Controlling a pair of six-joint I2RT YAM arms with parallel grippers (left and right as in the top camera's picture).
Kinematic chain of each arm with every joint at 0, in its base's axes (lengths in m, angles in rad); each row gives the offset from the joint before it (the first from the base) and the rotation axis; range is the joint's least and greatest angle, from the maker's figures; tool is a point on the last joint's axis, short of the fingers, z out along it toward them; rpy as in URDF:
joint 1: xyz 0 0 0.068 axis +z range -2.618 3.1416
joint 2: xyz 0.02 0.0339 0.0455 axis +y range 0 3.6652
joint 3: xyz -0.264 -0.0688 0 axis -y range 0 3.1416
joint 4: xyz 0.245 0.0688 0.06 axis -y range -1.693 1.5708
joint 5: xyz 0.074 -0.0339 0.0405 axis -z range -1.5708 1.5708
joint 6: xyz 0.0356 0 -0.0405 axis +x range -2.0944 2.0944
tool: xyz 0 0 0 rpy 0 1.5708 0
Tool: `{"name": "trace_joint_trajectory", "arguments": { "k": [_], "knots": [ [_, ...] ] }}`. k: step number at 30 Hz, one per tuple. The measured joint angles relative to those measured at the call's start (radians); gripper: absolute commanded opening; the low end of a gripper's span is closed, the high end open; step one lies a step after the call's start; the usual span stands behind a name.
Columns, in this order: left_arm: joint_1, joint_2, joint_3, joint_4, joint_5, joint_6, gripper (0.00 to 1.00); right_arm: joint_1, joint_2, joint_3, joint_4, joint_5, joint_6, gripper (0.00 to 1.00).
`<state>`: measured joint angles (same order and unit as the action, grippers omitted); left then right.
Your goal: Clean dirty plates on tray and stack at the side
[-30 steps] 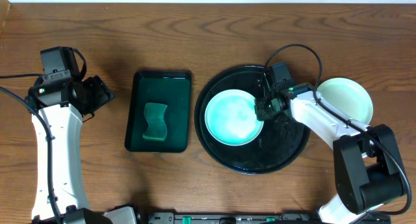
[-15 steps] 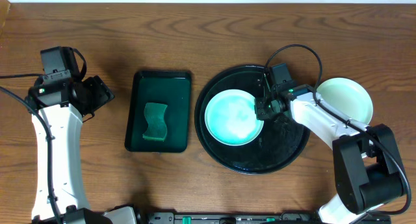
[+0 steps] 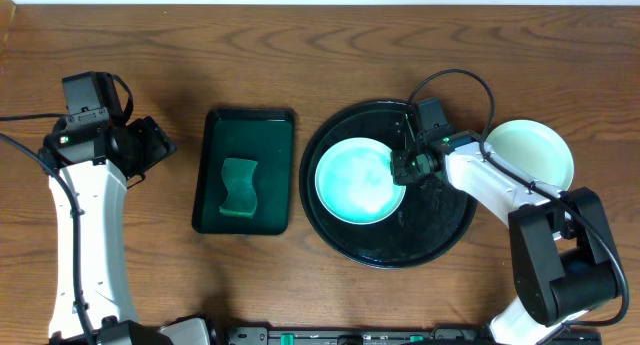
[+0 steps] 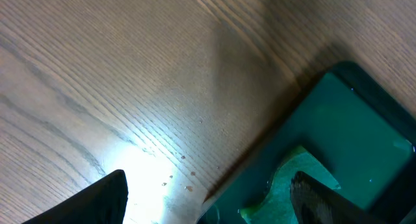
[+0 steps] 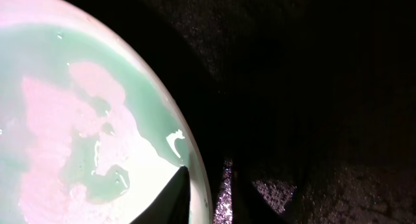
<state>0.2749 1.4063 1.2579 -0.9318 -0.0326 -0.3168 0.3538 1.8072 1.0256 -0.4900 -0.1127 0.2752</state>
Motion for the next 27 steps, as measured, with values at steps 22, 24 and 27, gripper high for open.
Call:
{"name": "trace_joint_trajectory", "arguments": {
  "k": [22, 24, 27],
  "knots": [
    [0.000, 0.000, 0.000, 0.000, 0.000, 0.000, 0.80, -0.001, -0.002, 0.000, -0.003, -0.026, 0.000, 0.01],
    [0.000, 0.000, 0.000, 0.000, 0.000, 0.000, 0.80, -0.001, -0.002, 0.000, -0.007, -0.027, 0.000, 0.01],
    [0.000, 0.000, 0.000, 0.000, 0.000, 0.000, 0.80, -0.001, -0.007, 0.003, -0.027, -0.031, 0.000, 0.01]
  ]
}}
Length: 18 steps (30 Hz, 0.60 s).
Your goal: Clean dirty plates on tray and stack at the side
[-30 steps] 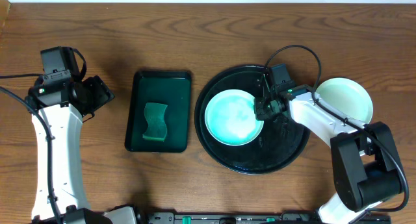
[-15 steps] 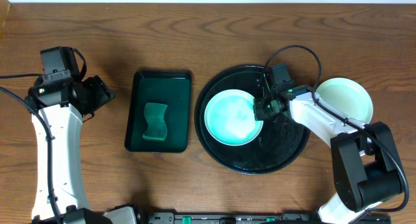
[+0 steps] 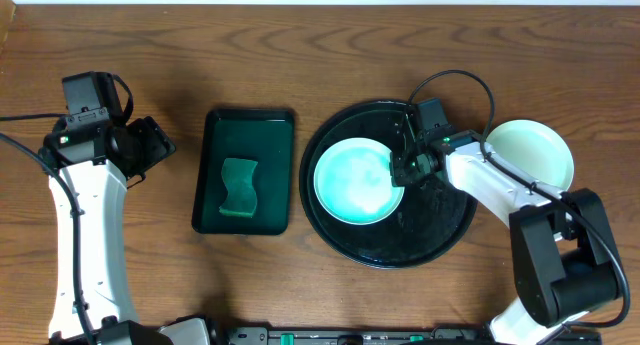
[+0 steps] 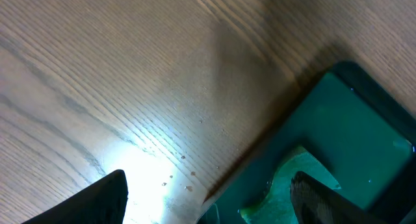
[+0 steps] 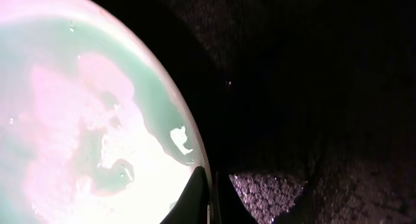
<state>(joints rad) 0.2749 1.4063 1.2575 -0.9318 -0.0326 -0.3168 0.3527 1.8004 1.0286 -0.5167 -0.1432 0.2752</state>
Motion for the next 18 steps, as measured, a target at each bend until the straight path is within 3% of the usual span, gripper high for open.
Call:
{"name": "trace_joint_trajectory", "arguments": {
  "k": [18],
  "knots": [
    [0.000, 0.000, 0.000, 0.000, 0.000, 0.000, 0.80, -0.034, -0.248, 0.036, -0.137, -0.006, 0.051, 0.01]
  ]
}}
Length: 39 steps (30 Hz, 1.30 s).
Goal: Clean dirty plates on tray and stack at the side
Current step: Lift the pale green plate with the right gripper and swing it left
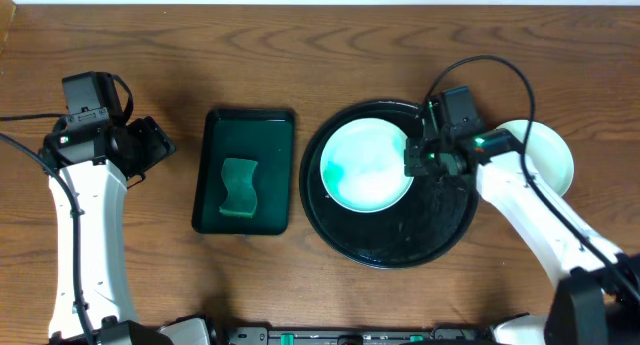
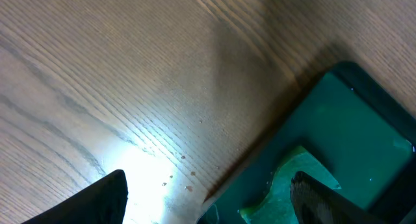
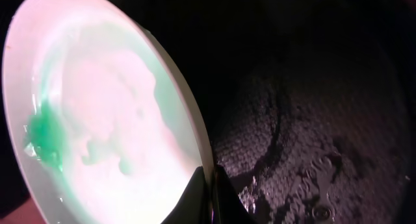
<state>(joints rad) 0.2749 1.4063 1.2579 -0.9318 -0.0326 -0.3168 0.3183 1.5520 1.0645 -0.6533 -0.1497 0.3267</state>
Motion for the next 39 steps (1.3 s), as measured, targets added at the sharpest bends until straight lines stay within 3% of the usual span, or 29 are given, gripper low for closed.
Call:
{"name": "trace_joint_trajectory", "arguments": {
  "k": [7, 16, 33, 39],
  "knots": [
    [0.000, 0.000, 0.000, 0.000, 0.000, 0.000, 0.80, 0.000, -0.021, 0.066, -0.084, -0.001, 0.027, 0.01],
    [0.000, 0.000, 0.000, 0.000, 0.000, 0.000, 0.80, 0.036, -0.021, 0.100, 0.004, 0.000, 0.114, 0.01],
    [0.000, 0.000, 0.000, 0.000, 0.000, 0.000, 0.80, 0.291, 0.180, 0.103, 0.422, 0.036, 0.309, 0.01],
    [0.000, 0.000, 0.000, 0.000, 0.000, 0.000, 0.80, 0.368, 0.217, 0.103, 0.511, 0.142, 0.327, 0.01]
  ]
}}
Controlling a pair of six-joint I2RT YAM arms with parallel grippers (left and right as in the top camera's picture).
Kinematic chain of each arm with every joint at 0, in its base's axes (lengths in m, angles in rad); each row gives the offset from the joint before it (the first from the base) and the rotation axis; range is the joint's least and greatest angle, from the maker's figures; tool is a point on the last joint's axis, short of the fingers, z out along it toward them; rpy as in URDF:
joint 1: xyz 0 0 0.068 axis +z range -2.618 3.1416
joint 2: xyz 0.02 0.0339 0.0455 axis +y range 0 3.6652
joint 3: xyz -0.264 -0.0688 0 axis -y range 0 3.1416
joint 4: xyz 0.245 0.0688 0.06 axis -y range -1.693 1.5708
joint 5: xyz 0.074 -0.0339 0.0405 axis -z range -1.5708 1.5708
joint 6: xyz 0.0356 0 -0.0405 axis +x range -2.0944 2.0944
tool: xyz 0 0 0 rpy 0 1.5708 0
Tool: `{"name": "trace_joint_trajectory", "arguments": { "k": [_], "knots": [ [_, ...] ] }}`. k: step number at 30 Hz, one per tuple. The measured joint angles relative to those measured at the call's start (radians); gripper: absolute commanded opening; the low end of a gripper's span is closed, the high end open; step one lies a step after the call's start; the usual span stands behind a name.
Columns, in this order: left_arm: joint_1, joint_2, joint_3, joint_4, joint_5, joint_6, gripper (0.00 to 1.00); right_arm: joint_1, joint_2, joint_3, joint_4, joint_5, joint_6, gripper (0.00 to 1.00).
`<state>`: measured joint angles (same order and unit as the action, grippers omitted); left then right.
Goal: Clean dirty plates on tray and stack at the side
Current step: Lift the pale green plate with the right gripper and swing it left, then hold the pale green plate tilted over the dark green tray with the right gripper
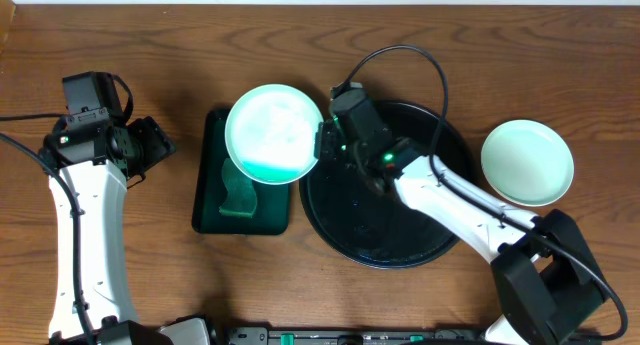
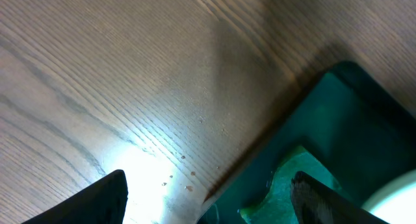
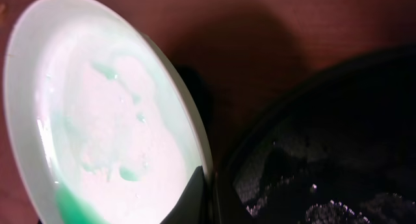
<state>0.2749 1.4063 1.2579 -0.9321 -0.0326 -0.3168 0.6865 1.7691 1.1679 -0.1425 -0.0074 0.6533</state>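
A white plate smeared with green liquid hangs tilted above the right part of the green rectangular tray, its green pooled at the low edge. My right gripper is shut on its right rim, the fingers pinching the edge. The round black tray holds no plate. A clean white plate rests on the table at the far right. A green sponge lies in the green tray, partly under the held plate. My left gripper stands open above the table beside the green tray's left edge.
The wooden table runs all round both trays. Water drops dot the wood beside the green tray's left edge. The right arm's cable arcs over the black tray.
My right gripper, still shut on the plate's rim, has moved left from over the black tray to above the green tray. The plate now tilts with green liquid at its low edge. Left arm unchanged.
The dirty plate lay in the black tray with my right gripper's fingers at its right rim, then closed on it. Then the plate was lifted and tilted over the black tray. Now it hangs over the green tray. The left gripper stayed open throughout.
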Motion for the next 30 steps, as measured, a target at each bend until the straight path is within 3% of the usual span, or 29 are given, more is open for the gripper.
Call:
{"name": "trace_joint_trajectory", "arguments": {
  "k": [8, 15, 21, 30],
  "knots": [
    [0.000, 0.000, 0.000, 0.000, 0.000, 0.000, 0.80, 0.089, 0.000, 0.000, 0.065, 0.222, -0.034, 0.01],
    [0.000, 0.000, 0.000, 0.000, 0.000, 0.000, 0.80, 0.175, 0.000, 0.000, 0.160, 0.413, -0.187, 0.01],
    [0.000, 0.000, 0.000, 0.000, 0.000, 0.000, 0.80, 0.239, 0.000, 0.000, 0.313, 0.538, -0.430, 0.01],
    [0.000, 0.000, 0.000, 0.000, 0.000, 0.000, 0.80, 0.337, 0.000, 0.003, 0.608, 0.755, -0.932, 0.01]
  ]
}}
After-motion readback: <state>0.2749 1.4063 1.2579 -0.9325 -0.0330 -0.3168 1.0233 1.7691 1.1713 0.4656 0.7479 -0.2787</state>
